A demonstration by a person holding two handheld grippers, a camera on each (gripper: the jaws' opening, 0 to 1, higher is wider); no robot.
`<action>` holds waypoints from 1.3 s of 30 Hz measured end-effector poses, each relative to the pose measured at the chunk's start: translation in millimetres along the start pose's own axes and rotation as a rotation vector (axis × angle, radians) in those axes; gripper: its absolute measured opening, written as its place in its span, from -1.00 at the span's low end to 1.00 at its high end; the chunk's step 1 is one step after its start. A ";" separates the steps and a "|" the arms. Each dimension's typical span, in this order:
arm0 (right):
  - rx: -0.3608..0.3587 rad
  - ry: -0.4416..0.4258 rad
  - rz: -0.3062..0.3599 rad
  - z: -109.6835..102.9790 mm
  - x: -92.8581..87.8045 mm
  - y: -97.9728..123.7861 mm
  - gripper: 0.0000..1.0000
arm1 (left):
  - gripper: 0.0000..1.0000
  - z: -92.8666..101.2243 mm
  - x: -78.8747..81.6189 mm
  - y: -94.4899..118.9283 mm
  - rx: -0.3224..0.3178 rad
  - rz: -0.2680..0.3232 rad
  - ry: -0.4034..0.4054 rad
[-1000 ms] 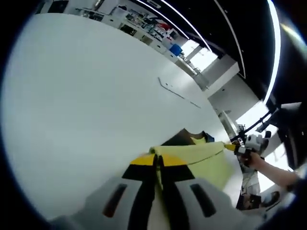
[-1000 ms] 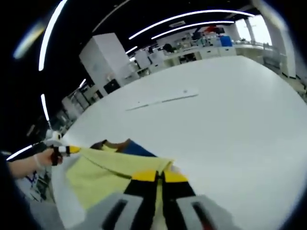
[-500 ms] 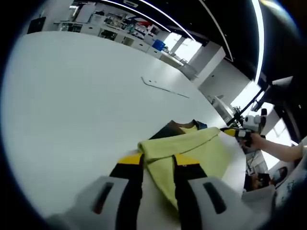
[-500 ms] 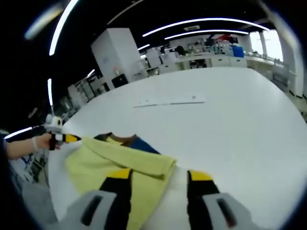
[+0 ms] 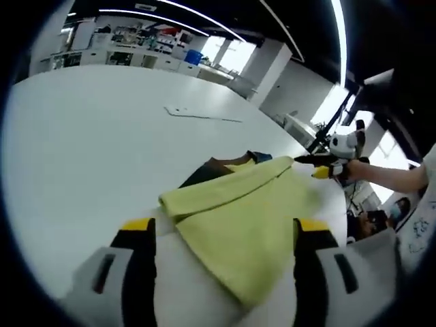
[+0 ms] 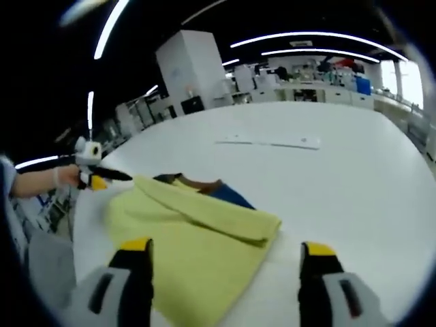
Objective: Fold the garment on the visible template until the final outline fits inside the template.
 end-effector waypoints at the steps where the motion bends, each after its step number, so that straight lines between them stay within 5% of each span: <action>1: 0.006 0.004 0.000 -2.2 -0.4 0.3 0.84 | 0.68 3.2 -0.1 -0.6 -0.010 0.001 -0.003; 27: 0.083 -0.021 -0.021 -31.1 -14.4 -13.4 0.73 | 0.58 39.7 -10.1 -24.7 -0.047 -0.001 0.031; 39: 0.081 0.004 0.024 -32.1 5.4 -14.1 0.65 | 0.54 26.1 5.8 -39.9 -0.050 0.046 0.048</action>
Point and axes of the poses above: the point that each gripper's makers call its tool centre point, and the gripper's own axes: y roughly backward along the fingers, z roughly to its right, x roughly out of its top, the point moved 2 cm from there along y, roughly backward along the fingers, and after that the axes turned 10 degrees about z, right-handed, at the moved point
